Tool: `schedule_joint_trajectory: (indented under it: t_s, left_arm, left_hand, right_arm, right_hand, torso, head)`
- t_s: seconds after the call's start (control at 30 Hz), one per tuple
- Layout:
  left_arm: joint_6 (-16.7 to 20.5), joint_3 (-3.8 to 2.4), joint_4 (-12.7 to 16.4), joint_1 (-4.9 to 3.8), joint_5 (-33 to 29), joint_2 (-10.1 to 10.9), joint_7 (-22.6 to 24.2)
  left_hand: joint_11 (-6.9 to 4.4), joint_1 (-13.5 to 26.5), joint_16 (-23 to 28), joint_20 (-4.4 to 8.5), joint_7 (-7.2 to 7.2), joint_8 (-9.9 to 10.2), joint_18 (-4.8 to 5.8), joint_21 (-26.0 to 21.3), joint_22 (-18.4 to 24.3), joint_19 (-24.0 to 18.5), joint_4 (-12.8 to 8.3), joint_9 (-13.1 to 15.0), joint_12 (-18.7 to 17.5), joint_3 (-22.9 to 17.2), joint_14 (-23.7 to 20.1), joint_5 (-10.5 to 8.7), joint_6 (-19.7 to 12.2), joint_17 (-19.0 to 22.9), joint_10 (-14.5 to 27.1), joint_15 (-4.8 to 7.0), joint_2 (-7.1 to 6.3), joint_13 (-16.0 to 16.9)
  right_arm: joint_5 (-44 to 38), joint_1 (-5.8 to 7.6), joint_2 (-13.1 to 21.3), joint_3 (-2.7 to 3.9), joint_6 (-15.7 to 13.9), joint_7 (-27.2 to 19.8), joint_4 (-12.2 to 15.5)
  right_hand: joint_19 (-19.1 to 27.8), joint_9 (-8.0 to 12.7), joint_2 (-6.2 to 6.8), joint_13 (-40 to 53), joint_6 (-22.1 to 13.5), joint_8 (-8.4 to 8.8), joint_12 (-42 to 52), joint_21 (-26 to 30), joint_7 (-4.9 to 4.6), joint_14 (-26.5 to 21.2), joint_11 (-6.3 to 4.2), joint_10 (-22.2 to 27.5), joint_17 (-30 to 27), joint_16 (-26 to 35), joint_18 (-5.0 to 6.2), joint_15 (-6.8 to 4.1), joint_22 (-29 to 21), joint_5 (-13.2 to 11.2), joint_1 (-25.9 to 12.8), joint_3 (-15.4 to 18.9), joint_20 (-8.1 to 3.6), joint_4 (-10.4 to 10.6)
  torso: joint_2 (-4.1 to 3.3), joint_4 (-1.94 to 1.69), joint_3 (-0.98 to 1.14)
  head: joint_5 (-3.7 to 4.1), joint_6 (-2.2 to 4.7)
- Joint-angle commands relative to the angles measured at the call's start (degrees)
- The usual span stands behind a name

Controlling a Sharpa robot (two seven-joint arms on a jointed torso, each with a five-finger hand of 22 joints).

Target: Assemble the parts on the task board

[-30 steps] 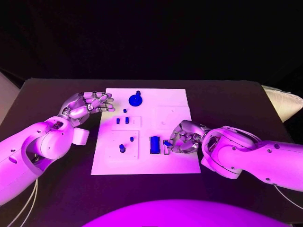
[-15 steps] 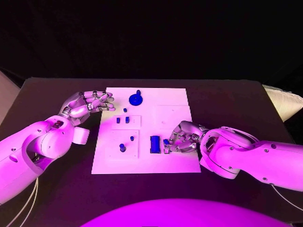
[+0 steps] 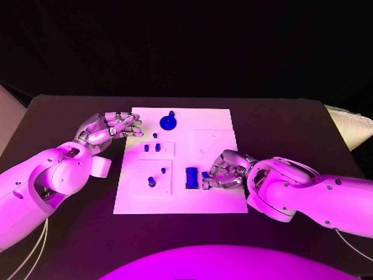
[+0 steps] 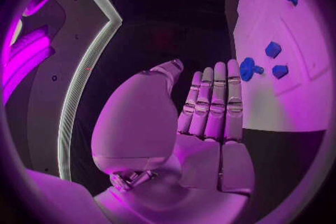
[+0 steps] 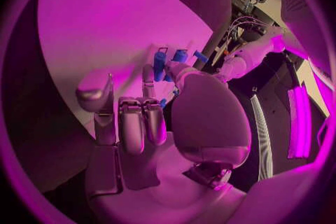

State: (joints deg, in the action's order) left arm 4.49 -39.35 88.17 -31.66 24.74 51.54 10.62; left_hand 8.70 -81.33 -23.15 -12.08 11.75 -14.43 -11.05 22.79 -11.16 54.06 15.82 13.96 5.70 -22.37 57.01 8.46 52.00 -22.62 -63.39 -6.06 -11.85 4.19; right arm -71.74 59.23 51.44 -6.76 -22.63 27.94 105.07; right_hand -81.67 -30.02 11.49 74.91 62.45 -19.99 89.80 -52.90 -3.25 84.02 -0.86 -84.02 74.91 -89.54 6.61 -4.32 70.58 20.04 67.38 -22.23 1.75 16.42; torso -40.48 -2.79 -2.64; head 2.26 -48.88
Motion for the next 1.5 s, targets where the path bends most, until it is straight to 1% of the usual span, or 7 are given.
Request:
schedule_joint_trajectory:
  t_s: [0.03,0.8,0.97,1.0,1.03,1.07,1.5]
  left_arm:
    - [-1.1,-0.05,0.2,0.03,0.3,0.0,0.1]
    - [-1.3,-0.06,0.1,0.03,0.4,0.0,0.0]
    - [-1.3,-0.06,0.1,0.03,0.4,0.0,0.0]
    - [-1.3,-0.06,0.1,0.03,0.4,0.0,0.0]
    - [-1.3,-0.06,0.1,0.03,0.4,0.0,0.0]
    - [-1.3,-0.06,0.1,0.03,0.4,0.0,0.0]
    - [-1.8,-0.06,0.0,0.03,0.4,0.0,0.1]
  left_hand:
    - [0.08,-0.6,0.2,-0.07,0.23,0.4,0.63,-0.2,0.1,0.5,-0.1,-0.1,-0.1,0.4,0.1,-0.18,0.3,-0.1,0.1,-0.05,-0.02,0.1]
    - [0.07,-0.7,0.3,-0.08,0.19,0.4,0.63,-0.2,0.1,0.5,0.0,-0.1,-0.1,0.4,0.0,-0.16,0.3,-0.1,0.1,-0.06,0.08,0.1]
    - [0.07,-0.7,0.3,-0.08,0.19,0.4,0.63,-0.2,0.1,0.5,0.0,-0.1,-0.1,0.4,0.0,-0.16,0.3,-0.1,0.1,-0.06,0.08,0.1]
    - [0.07,-0.7,0.3,-0.08,0.19,0.4,0.63,-0.2,0.1,0.5,0.0,-0.1,-0.1,0.4,0.0,-0.16,0.3,-0.1,0.1,-0.06,0.08,0.1]
    - [0.07,-0.7,0.3,-0.08,0.19,0.4,0.63,-0.2,0.1,0.5,0.0,-0.1,-0.1,0.4,0.0,-0.16,0.3,-0.1,0.1,-0.06,0.08,0.1]
    - [0.07,-0.7,0.3,-0.08,0.19,0.4,0.63,-0.2,0.1,0.5,0.0,-0.1,-0.1,0.4,0.0,-0.16,0.3,-0.1,0.1,-0.06,0.08,0.1]
    - [0.06,-0.8,0.4,-0.09,0.16,0.4,0.64,-0.4,0.2,0.5,0.1,-0.1,-0.1,0.5,0.0,-0.15,0.3,-0.2,0.1,-0.07,0.15,0.1]
  right_arm:
    - [-0.8,-0.08,0.0,-0.01,0.5,0.6,0.0]
    - [-0.6,-0.10,-0.2,-0.01,0.7,0.7,0.1]
    - [-0.3,-0.13,-0.2,-0.01,0.4,0.3,-0.1]
    - [-0.2,-0.14,-0.2,-0.01,0.4,0.2,-0.1]
    - [-0.2,-0.14,-0.2,-0.01,0.4,0.1,-0.1]
    - [-0.1,-0.15,-0.2,-0.01,0.4,0.0,-0.1]
    - [0.4,-0.23,1.0,-0.01,0.4,-0.8,0.2]
  right_hand:
    - [-0.3,0.1,-0.08,15.1,0.1,-0.22,0.2,-0.1,0.17,5.9,-0.21,-6.0,14.7,-0.3,-0.36,-0.22,0.1,-0.2,-0.8,0.1,-0.08,0.3]
    - [-0.2,0.2,-0.47,15.1,0.0,-0.38,0.2,0.3,0.10,5.9,-0.16,-6.0,14.6,-0.2,-0.33,-0.19,0.0,-0.6,-3.5,0.1,-0.07,0.3]
    - [-0.2,0.3,-1.16,15.1,-0.1,-0.58,0.2,0.6,0.04,5.9,-0.10,-6.0,14.6,-0.2,-0.30,-0.13,0.1,-3.6,-6.1,0.7,-0.02,0.4]
    - [-0.2,0.3,-1.06,15.1,-0.1,-0.66,0.2,0.7,0.04,5.9,-0.07,-6.0,14.5,-0.2,-0.29,-0.12,0.1,-1.9,-7.1,1.1,-0.02,0.3]
    - [-0.2,0.2,-0.72,15.1,-0.1,-0.87,0.2,0.7,0.06,5.9,-0.14,-6.0,14.6,-0.2,-0.31,-0.16,0.2,2.4,-8.0,1.9,-0.06,0.2]
    - [-0.2,0.1,-0.69,15.1,-0.1,-0.97,0.2,0.8,0.09,5.9,-0.15,-6.0,14.6,-0.2,-0.30,-0.17,0.2,3.8,-8.2,2.3,-0.09,0.2]
    - [-0.3,0.1,-0.55,15.1,-0.2,-1.01,0.2,0.7,0.09,5.9,-0.14,-6.0,14.6,-0.2,-0.31,-0.17,0.3,3.9,-8.3,2.6,-0.09,0.2]
  torso:
    - [-0.01,0.01,-0.04]
    - [-0.02,-0.02,0.03]
    - [0.00,0.02,0.00]
    - [0.01,0.00,0.01]
    - [0.01,0.00,0.01]
    - [0.01,-0.01,0.02]
    - [0.01,0.01,0.03]
  head:
    - [-0.08,0.13]
    - [-0.21,-0.24]
    - [-0.23,-0.22]
    - [-0.27,-0.30]
    - [-0.27,-0.34]
    - [-0.24,-0.37]
    - [-0.30,-0.32]
